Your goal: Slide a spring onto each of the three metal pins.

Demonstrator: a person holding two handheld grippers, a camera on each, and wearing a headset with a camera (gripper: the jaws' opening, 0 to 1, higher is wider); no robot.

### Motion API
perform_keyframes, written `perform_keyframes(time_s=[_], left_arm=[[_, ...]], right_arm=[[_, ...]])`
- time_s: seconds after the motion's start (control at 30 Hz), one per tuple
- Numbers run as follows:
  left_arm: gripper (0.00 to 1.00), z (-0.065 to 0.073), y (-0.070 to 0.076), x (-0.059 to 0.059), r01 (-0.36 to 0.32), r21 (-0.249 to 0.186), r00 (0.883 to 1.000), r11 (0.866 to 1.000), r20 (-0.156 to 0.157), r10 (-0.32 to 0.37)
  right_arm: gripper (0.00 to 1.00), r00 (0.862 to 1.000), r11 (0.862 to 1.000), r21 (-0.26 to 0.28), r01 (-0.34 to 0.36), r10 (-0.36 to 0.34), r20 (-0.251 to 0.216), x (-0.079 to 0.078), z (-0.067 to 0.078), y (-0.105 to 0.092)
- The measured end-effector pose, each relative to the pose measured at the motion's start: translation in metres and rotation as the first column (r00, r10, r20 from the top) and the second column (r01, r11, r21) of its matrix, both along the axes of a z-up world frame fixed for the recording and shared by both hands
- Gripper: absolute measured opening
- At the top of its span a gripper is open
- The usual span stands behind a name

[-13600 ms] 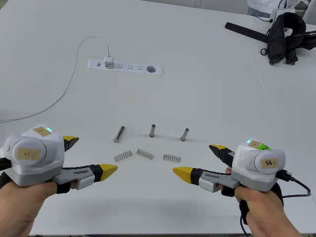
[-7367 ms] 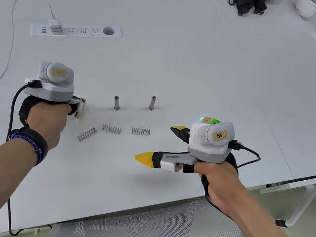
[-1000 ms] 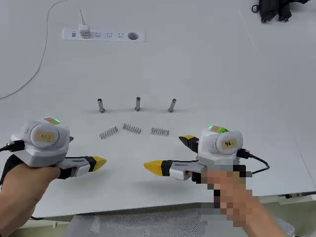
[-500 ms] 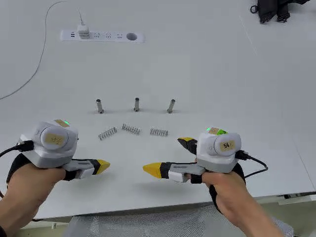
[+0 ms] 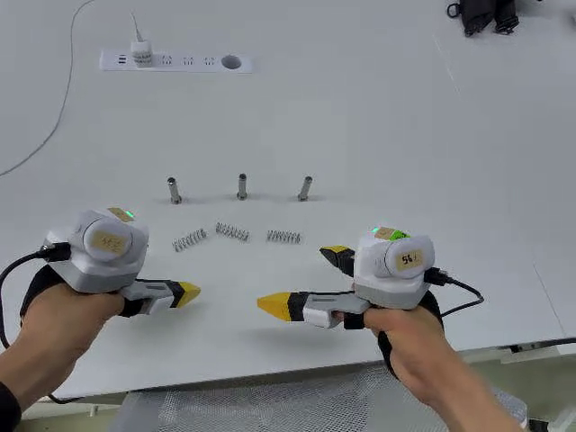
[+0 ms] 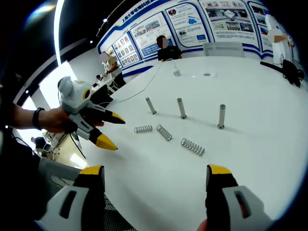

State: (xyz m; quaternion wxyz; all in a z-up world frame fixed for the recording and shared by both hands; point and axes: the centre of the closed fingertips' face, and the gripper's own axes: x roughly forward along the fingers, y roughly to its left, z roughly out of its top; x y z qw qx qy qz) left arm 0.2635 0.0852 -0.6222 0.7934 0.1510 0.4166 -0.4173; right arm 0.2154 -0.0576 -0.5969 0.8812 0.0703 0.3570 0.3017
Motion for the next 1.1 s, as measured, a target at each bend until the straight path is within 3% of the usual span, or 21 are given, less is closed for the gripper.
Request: perform_keyframes(time_s=[0.87,1.1], left_arm=[[0.55,-0.013,-0.023,0.025,0.045,-0.002,0.999,0.999,0.01,-0.045],[0.48,-0.018,-0.026,0.032,0.051,0.006,0.999,0.999,0.012,-0.051]], right_arm=[[0.88,1.0,1.0,-0.003,0.011,-0.011,-0.008,-0.005,-0.001,-0.006],[0.88,1.0,1.0,-0.002,0.01,-0.01,-0.006,-0.005,-0.001,-0.005]])
